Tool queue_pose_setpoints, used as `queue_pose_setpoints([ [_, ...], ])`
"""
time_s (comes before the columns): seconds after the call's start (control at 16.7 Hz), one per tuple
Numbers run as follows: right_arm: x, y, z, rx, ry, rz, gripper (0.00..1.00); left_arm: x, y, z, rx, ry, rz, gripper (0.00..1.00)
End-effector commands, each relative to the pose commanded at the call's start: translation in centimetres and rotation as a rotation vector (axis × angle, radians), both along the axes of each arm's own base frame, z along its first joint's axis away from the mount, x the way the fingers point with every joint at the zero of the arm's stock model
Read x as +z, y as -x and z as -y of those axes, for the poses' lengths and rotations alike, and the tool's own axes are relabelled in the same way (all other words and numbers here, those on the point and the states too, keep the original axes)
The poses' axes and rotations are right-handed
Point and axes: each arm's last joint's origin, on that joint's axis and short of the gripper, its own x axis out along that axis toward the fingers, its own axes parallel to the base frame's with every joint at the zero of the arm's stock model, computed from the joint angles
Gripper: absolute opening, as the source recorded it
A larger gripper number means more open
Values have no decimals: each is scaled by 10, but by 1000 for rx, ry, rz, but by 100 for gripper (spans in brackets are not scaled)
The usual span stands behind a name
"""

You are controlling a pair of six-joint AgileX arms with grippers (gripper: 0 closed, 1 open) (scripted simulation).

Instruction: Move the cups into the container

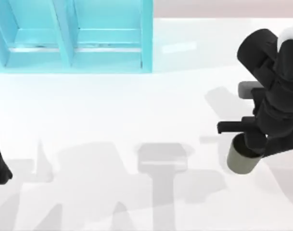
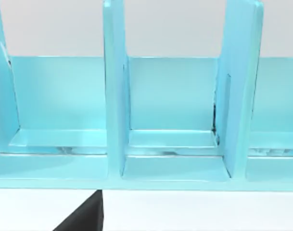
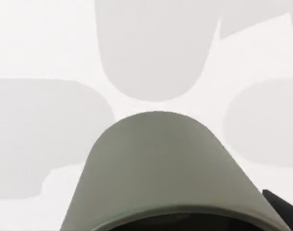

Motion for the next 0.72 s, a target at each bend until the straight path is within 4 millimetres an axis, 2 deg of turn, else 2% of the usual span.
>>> queue_pose_setpoints([
  [0.18, 33, 6, 35, 1, -1, 1, 0, 0, 0, 0, 0, 0, 0, 100],
  [0.3, 45, 8, 45, 1, -6, 15, 0, 0, 0, 0, 0, 0, 0, 100],
  [0.6, 44, 8, 45, 4, -3, 11, 0, 0, 0, 0, 0, 0, 0, 100],
  [0.72, 46, 2, 52, 3, -1, 12, 0, 0, 0, 0, 0, 0, 0, 100],
])
